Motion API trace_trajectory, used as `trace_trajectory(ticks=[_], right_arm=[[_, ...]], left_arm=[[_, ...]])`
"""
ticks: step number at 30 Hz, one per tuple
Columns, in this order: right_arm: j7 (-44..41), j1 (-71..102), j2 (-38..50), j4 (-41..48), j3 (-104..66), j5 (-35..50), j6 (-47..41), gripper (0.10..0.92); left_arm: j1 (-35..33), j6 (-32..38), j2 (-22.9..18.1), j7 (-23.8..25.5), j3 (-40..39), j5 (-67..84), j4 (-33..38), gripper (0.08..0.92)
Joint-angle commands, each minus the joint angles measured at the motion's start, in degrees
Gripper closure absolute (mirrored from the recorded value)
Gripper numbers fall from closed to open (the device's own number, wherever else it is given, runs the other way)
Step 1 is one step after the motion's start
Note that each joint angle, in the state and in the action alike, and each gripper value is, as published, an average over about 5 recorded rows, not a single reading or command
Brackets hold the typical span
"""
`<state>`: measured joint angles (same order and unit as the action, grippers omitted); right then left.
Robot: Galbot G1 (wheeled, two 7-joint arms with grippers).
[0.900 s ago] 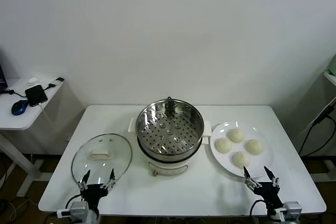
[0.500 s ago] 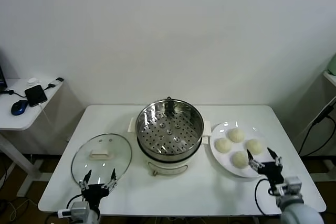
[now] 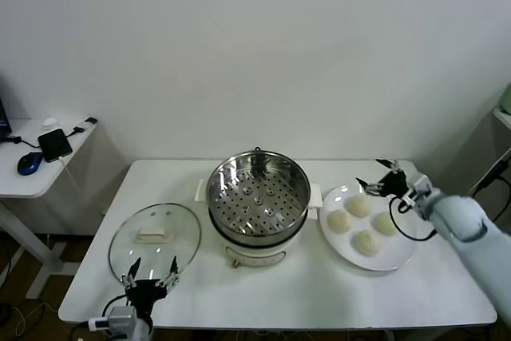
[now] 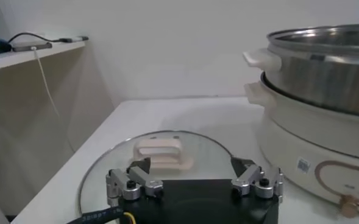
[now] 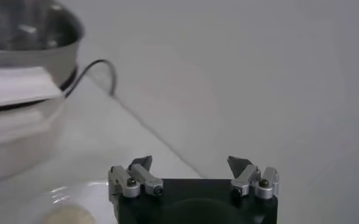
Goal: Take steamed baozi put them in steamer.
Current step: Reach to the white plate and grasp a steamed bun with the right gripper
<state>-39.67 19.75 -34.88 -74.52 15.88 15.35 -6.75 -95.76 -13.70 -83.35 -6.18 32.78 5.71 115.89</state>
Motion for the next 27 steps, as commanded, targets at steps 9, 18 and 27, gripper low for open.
trace_trajectory(ticks=[9,18,27], right_arm=[[-33.1,-55.8,-4.7,20.3,70.6,-5.6,11.0,0.203],[-26.6,-44.8,-13.5,26.4,66.1,-3.7,3.8,0.203],[-20.3,-35.4,-17.8,30.4,57.4,-2.9,-1.3,0.203]], left_arm=[[0.4,1.0,0.0,0.1,0.0,-0.1,-1.3,0.177],[0.9,1.8,0.0,0.0,0.4,-0.2,-2.5,0.177],[0.8,2.6,-0.1,-0.1,0.1,-0.1,-3.4,0.177]])
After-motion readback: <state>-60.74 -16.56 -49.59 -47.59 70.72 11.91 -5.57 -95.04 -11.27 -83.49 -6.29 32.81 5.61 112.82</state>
